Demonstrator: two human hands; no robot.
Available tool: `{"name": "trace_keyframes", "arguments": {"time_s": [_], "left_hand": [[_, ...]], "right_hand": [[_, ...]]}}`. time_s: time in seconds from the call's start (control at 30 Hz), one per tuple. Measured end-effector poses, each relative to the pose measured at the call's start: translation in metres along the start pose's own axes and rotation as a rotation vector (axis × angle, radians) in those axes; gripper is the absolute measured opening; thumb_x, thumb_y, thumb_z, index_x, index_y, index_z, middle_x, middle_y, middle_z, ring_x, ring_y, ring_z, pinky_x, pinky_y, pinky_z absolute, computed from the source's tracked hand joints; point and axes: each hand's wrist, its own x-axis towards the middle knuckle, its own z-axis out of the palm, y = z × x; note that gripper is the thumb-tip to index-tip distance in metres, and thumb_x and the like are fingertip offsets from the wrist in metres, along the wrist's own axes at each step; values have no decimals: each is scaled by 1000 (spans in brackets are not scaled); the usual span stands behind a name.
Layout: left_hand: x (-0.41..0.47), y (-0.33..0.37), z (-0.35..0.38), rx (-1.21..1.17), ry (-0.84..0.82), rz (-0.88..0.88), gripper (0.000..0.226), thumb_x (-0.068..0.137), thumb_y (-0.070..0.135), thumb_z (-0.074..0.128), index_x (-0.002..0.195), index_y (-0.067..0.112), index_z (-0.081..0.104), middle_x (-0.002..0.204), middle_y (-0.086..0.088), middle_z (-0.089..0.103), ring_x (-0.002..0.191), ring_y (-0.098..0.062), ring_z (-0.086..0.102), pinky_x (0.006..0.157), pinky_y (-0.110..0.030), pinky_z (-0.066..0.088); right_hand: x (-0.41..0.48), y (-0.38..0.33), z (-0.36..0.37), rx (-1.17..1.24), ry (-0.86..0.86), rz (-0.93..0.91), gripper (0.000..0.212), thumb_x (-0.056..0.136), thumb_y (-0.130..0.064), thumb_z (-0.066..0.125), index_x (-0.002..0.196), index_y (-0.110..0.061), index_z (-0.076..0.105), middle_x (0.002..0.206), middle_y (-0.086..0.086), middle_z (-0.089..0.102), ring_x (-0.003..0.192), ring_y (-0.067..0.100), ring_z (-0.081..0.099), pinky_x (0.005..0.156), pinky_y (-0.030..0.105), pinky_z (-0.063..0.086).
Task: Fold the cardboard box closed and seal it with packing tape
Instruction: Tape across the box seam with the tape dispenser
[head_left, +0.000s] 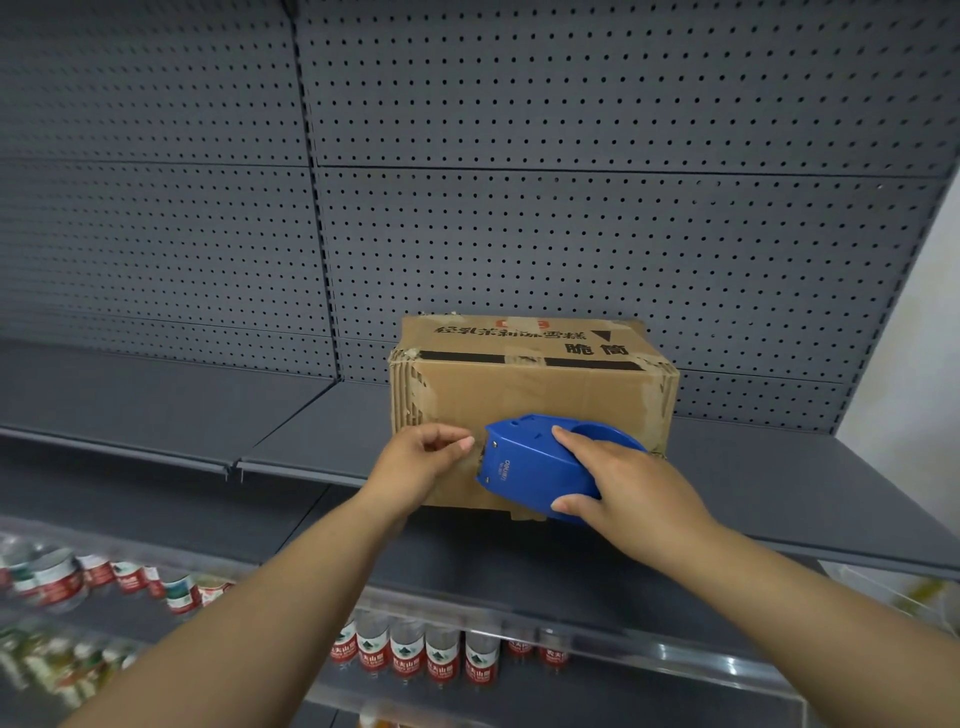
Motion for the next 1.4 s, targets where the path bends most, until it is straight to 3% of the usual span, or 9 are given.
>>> {"name": "trace_keyframes", "arguments": {"time_s": [0.1,0.47,0.63,0.97,1.1,1.27,1.4], "left_hand": [[-1,2,2,4,9,-8,8,84,18,65,78,21,69,81,5,67,76,-3,58,63,-6,42],[-4,-1,-11,88,96,37,15,86,20,63,72,13,63,79,-5,66,78,-17,58,76,-32,45],[-6,1,-17,98,119,48,18,87,18,61,69,17,59,76,-1,63,73,-13,55,67,-26,44],[-6,-3,-24,119,160,46,16,90,18,57,74,14,57,76,-1,61,73,-16,55,69,-32,46],[-5,-5,-27,120,192,46,15,90,18,56,79,9,57,78,-2,61,72,-15,55,60,-24,44],[-6,-10,-34,107,248,34,16,90,18,56,79,8,58,83,-4,63,79,-14,56,65,-22,43],[-9,-15,-40,132,268,30,17,91,20,56,74,14,56,77,1,59,74,-11,53,62,-21,39]], "right_hand": [[0,-1,-1,-9,-4,1,71,91,-45,53,150,-31,16,145,-9,44,125,14,48,96,31,44],[10,-11,-16,-119,-75,-57,73,92,-47,50,151,-28,12,143,-4,46,126,18,46,94,33,44],[10,-17,-18,-136,-82,-70,73,93,-47,48,152,-27,11,142,-3,47,126,18,46,94,32,44],[15,-19,-18,-133,-76,-73,73,92,-48,49,151,-29,12,141,-3,49,123,18,49,90,31,45],[15,-21,-18,-121,-70,-71,72,92,-47,50,151,-30,12,137,-2,51,120,19,50,88,30,45],[15,-23,-15,-132,-57,-79,71,92,-47,49,151,-31,12,133,-2,54,117,18,52,83,29,45],[16,-24,-11,-149,-48,-79,71,92,-46,48,151,-30,11,129,-1,57,114,18,54,85,32,48]]}}
